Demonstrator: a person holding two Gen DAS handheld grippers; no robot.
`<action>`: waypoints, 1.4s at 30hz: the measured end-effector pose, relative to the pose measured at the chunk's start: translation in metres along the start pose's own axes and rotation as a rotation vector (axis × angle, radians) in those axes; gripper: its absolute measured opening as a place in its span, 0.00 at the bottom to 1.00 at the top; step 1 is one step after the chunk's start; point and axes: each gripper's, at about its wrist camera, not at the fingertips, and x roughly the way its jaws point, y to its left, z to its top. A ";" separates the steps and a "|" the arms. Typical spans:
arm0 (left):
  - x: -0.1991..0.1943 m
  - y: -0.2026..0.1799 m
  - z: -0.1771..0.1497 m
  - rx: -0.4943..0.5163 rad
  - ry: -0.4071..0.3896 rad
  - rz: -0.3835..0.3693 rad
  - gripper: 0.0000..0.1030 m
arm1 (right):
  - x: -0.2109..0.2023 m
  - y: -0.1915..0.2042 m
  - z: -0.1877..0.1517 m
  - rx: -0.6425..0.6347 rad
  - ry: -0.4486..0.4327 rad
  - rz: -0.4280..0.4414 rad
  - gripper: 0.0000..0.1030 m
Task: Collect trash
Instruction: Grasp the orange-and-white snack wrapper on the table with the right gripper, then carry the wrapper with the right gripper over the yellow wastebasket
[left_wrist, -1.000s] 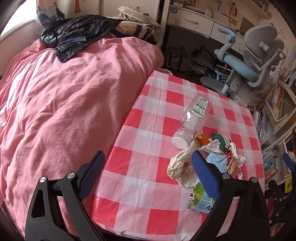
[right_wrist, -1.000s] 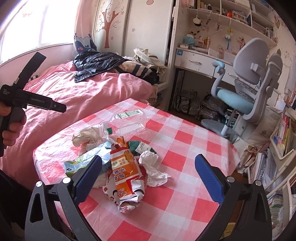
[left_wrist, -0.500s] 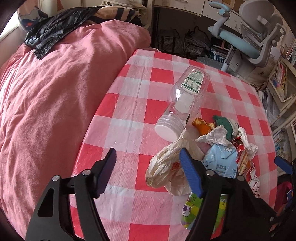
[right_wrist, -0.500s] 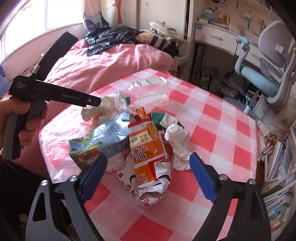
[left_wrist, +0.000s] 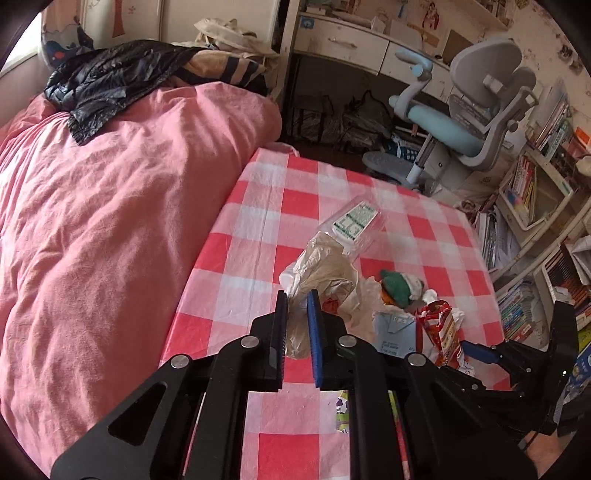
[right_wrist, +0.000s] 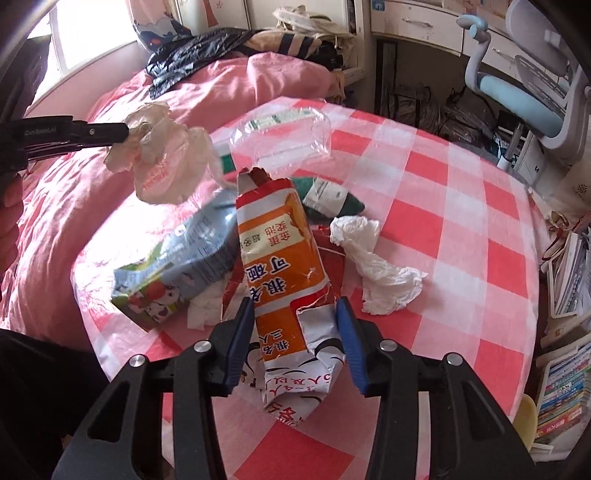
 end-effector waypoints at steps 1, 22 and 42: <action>-0.004 0.000 0.001 0.000 -0.017 -0.004 0.10 | -0.003 0.000 0.000 -0.003 -0.019 0.001 0.44; -0.023 -0.064 0.002 0.065 -0.122 -0.135 0.11 | -0.082 -0.042 0.002 0.092 -0.292 -0.042 0.44; 0.037 -0.351 -0.072 0.383 -0.009 -0.354 0.11 | -0.125 -0.200 -0.118 0.324 -0.162 -0.357 0.45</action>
